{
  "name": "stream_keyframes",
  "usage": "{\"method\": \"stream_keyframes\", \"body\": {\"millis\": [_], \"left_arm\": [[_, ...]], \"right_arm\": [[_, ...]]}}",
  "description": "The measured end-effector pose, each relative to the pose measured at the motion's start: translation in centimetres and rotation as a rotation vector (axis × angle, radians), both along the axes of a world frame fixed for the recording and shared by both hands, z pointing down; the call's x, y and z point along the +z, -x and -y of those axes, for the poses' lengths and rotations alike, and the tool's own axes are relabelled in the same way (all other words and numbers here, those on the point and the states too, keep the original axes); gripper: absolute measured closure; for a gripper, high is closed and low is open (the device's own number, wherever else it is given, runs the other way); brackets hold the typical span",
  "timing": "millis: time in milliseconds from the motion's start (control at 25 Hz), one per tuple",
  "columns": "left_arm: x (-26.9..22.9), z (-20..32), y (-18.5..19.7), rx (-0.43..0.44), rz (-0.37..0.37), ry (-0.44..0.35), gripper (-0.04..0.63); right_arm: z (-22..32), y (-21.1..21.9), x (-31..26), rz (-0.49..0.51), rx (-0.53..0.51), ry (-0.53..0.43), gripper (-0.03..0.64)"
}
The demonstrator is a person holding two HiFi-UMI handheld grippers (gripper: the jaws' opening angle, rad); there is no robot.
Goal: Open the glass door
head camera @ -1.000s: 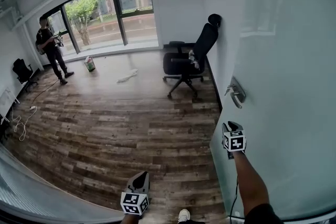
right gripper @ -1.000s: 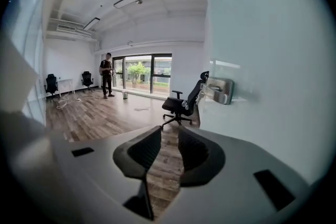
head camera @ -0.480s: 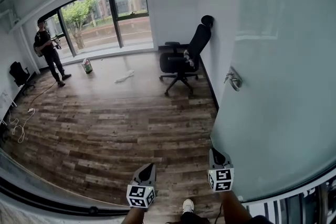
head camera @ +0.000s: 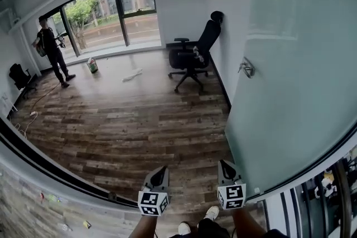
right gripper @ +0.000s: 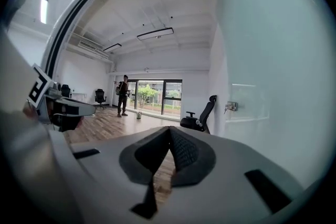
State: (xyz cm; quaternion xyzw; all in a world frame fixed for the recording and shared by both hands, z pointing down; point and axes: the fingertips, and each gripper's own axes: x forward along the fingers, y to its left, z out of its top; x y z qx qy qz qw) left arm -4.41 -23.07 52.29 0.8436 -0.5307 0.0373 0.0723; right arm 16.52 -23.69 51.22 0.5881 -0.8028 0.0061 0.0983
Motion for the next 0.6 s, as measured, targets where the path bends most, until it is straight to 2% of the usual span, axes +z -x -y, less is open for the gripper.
{"method": "stream_keyframes", "body": {"millis": [320,600], "left_arm": [[-0.9,-8.5,-2.7,-0.001,0.002,-0.013,0.594],[-0.4,-16.4,-7.4,-0.015,0.014,-0.017,0.594]], "right_arm": [[-8.4,-1.3,-1.2,-0.017,-0.027,-0.037,0.601],[-16.1,-4.9,-0.7,-0.008,-0.033,-0.056,0.601]]}}
